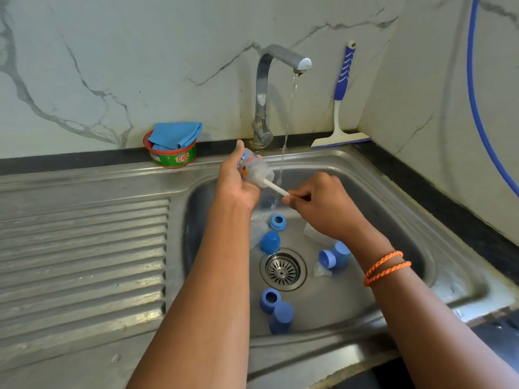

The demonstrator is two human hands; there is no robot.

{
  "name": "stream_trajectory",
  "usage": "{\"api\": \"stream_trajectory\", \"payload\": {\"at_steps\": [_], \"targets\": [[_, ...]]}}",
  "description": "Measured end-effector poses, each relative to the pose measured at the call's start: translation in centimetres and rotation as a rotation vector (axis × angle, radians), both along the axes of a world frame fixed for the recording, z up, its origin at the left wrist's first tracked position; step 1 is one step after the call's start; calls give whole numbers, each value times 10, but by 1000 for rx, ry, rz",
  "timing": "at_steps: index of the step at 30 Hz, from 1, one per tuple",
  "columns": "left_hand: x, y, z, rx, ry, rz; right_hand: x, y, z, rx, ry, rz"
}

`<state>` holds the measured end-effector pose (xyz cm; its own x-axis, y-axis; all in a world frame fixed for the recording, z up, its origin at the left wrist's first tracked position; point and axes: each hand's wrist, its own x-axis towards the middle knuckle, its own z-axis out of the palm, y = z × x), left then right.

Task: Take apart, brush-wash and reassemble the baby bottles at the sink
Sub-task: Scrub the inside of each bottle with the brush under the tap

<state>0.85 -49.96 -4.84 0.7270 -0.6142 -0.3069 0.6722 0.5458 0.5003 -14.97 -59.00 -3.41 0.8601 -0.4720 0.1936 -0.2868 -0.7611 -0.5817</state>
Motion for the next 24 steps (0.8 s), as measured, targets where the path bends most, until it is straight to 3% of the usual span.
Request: {"api": "stream_trajectory", "payload": {"at_steps": [7, 11, 19, 24], "targets": [[-3, 0, 0, 208, -29, 36, 3, 10, -3, -11, -108, -81], [-1, -5, -3, 266, -45, 98, 6, 16, -7, -26, -58, -158], [0, -13, 0, 149, -72, 93, 6, 34, 0, -202, 26, -281], [-5, -19, 3, 318, -248, 137, 6, 39, 8, -277, 108, -306]]}}
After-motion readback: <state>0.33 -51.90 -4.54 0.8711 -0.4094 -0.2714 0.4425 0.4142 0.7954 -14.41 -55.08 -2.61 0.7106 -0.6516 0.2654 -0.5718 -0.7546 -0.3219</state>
